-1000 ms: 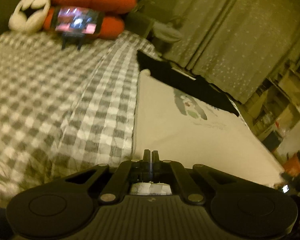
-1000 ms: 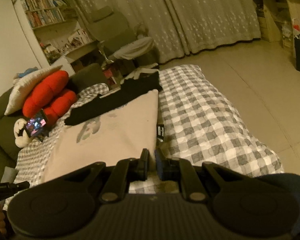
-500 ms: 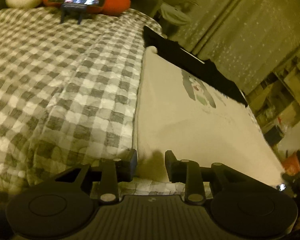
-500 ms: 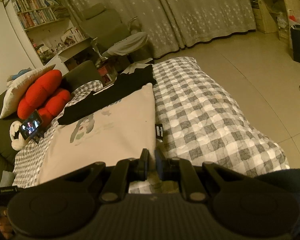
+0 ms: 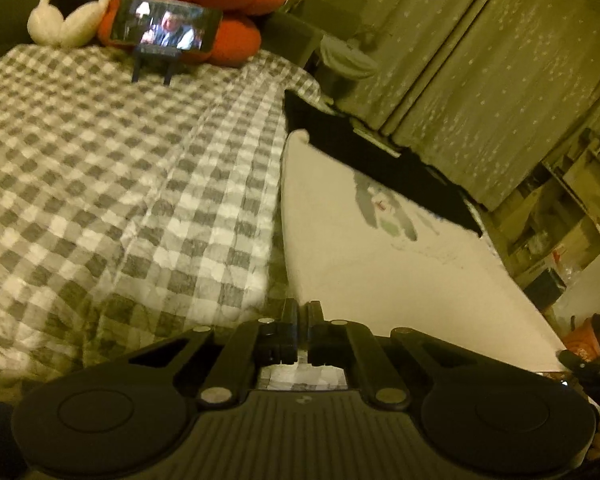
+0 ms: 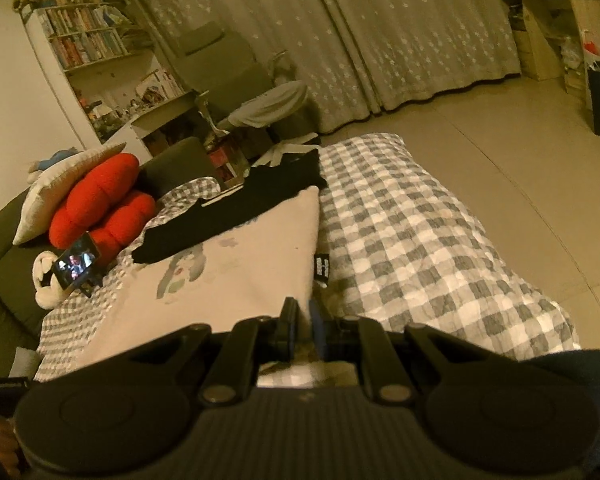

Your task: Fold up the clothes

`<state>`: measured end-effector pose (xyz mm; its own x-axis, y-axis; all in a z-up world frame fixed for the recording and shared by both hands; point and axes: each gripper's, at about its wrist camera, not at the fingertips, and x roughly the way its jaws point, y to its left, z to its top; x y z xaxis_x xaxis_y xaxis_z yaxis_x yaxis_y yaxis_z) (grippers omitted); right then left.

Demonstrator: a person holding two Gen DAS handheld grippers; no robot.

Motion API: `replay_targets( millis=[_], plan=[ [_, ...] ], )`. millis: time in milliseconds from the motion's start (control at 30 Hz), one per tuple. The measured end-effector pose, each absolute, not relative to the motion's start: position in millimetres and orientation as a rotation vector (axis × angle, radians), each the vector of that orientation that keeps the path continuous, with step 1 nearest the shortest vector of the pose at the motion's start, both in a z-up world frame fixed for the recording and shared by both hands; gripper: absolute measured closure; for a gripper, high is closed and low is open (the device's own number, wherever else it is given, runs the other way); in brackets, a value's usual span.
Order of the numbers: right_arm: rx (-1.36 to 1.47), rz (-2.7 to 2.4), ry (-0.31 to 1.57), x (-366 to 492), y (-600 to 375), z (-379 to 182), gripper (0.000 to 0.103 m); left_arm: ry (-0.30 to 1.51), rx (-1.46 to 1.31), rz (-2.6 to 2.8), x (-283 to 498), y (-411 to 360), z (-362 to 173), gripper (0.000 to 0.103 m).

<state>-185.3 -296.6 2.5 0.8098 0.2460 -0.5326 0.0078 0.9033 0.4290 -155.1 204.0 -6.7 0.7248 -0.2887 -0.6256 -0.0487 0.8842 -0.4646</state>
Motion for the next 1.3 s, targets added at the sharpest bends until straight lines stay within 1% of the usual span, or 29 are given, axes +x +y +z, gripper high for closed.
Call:
replay_targets(
  millis=[333,467,767,933,1100,1167,1300],
  plan=[
    [0.415,0.166,0.571,-207,-299,30,0.094,0.718,-0.494,-0.171,-170,206,11,0.101],
    [0.415,0.145,0.604,-193,-301,25,0.094,0.721,-0.482,-0.143,-162,209,13,0.101],
    [0.488,0.139,0.652,-131,-307,19,0.093,0.778,-0.505,-0.069,-108,210,12,0.1],
    [0.55,0.139,0.699,-69,-313,18,0.093,0.791,-0.51,-0.05,-72,215,9,0.1],
    [0.591,0.056,0.802,1,-322,-9,0.094,0.803,-0.532,-0.036,-39,224,1,0.099],
    [0.571,0.006,0.826,16,-327,-21,0.093,0.808,-0.541,-0.03,-25,227,-2,0.099],
    [0.436,0.039,0.799,17,-325,-25,0.087,0.817,-0.56,-0.018,1,233,-9,0.098]
  ],
)
